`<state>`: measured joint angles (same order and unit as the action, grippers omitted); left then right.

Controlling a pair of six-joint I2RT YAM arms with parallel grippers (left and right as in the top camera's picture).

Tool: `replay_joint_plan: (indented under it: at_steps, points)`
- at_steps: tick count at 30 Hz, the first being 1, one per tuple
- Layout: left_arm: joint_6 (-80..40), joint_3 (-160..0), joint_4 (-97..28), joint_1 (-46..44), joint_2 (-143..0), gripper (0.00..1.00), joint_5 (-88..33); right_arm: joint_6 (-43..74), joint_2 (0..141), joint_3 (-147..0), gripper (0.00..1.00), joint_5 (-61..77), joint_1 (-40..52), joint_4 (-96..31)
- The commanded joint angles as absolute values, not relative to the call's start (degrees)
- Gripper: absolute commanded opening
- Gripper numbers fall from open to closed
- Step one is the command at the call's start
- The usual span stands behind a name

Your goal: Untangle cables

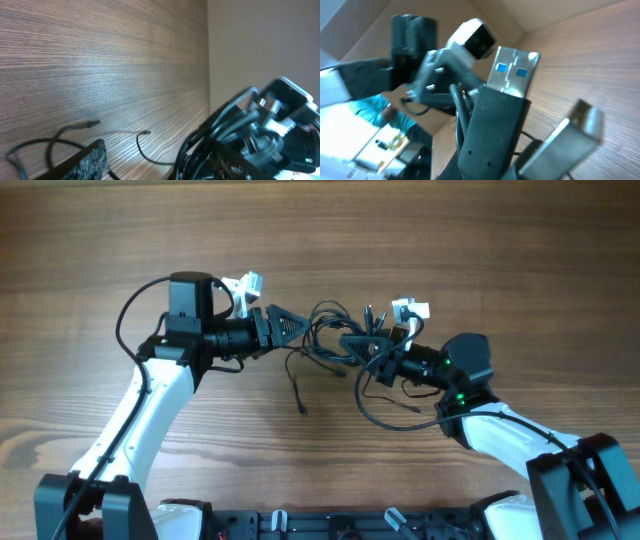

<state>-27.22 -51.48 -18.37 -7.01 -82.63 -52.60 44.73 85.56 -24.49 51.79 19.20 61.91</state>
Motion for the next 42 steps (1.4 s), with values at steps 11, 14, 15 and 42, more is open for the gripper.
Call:
replay_joint_plan:
  at_steps: [11, 14, 15, 42]
  points:
    - [-7.53, -51.44, -16.99, -2.39, -83.26, 0.68, -70.02, 40.51, 85.73, -24.75, 0.04, 68.88, 19.05, 65.56]
    - [2.11, -51.44, -20.45, -4.12, -83.26, 0.67, -70.91, 40.73, 85.71, -24.75, 0.04, 69.6, 19.05, 65.56]
    - [3.73, -51.44, -21.58, -4.32, -83.26, 0.66, -70.91, 40.71, 85.73, -24.75, 0.04, 69.73, 19.03, 65.56]
    - [7.64, -51.44, -29.63, -12.86, -83.26, 0.04, -54.13, 42.22, 85.73, -24.75, 0.08, 71.37, 17.26, 65.52]
